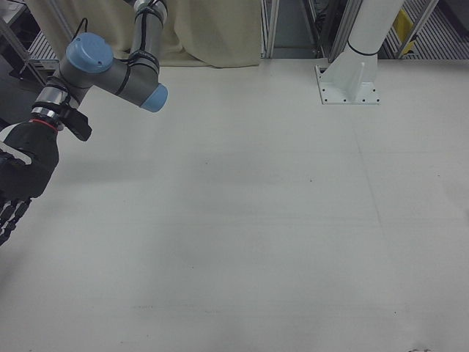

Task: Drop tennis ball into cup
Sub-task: 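Carry the yellow tennis ball in the left hand over the white mug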

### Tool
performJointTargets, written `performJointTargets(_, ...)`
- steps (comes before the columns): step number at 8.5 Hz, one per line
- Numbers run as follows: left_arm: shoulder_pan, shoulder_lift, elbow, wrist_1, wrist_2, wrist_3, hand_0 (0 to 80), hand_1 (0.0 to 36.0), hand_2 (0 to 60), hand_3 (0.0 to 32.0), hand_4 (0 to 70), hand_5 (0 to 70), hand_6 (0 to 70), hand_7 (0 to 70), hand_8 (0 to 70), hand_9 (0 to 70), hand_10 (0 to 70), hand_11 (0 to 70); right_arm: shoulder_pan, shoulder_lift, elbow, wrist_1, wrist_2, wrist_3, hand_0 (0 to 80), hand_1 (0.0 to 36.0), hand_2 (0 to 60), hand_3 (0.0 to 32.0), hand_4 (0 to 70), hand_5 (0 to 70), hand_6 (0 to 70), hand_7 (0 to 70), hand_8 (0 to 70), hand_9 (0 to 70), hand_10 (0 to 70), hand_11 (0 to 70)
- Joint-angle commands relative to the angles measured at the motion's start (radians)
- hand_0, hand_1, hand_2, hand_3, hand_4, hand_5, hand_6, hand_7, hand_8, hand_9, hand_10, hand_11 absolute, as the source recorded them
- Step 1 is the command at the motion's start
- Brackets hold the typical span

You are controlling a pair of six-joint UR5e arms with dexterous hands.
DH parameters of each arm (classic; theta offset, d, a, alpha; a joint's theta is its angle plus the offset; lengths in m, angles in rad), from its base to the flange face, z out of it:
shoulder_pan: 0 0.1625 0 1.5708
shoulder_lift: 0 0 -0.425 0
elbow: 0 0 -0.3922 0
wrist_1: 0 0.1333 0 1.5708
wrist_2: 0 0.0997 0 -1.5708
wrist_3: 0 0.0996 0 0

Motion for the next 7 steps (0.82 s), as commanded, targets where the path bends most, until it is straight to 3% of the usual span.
performJointTargets(1,-0.002,-0.001,-0.002,0.0,0.0,-0.002,80.0,36.0,60.0,28.2,1.9,31.9,70.0,61.1,37.2,34.7,11.6,21.5,0.0,0.0,0.0,0.0,-0.001,0.0,0.0,0.0,0.0,0.0,0.0,0.0,0.0,0.0,0.0,0.0,0.0,0.0)
performJointTargets(2,-0.002,0.001,-0.011,0.0,0.0,-0.002,80.0,36.0,60.0,28.4,1.2,32.7,70.0,59.8,37.7,34.4,11.6,21.5,0.0,0.0,0.0,0.0,-0.001,0.0,0.0,0.0,0.0,0.0,0.0,0.0,0.0,0.0,0.0,0.0,0.0,0.0)
performJointTargets(4,0.021,0.023,-0.113,0.018,0.006,0.0,80.0,36.0,60.0,28.2,1.8,31.9,70.0,60.4,37.2,34.5,11.6,21.5,0.0,0.0,0.0,0.0,0.0,0.0,0.0,0.0,0.0,0.0,0.0,0.0,0.0,0.0,0.0,0.0,0.0,0.0)
performJointTargets(5,0.078,0.054,-0.15,0.037,0.071,0.001,80.0,36.0,60.0,27.6,2.5,30.3,68.1,62.3,36.4,34.9,11.5,21.3,0.0,0.0,0.0,0.0,-0.001,0.002,0.0,0.0,0.0,0.0,0.0,0.0,0.0,0.0,0.0,0.0,0.0,0.0)
performJointTargets(6,0.16,0.054,-0.176,0.046,0.084,0.009,80.0,36.0,60.0,26.6,3.1,32.4,70.0,60.3,37.6,34.2,11.0,20.7,0.0,0.0,-0.002,0.0,0.0,0.002,0.0,0.0,0.0,0.0,0.0,0.0,0.0,0.0,0.0,0.0,0.0,0.0)
performJointTargets(7,0.257,0.056,-0.179,0.052,0.08,0.012,80.0,36.0,60.0,27.8,1.1,31.5,70.0,59.9,37.3,34.2,10.9,20.4,0.0,0.0,-0.003,0.0,0.0,0.002,0.0,0.0,0.0,0.0,0.0,0.0,0.0,0.0,0.0,0.0,0.0,0.0)
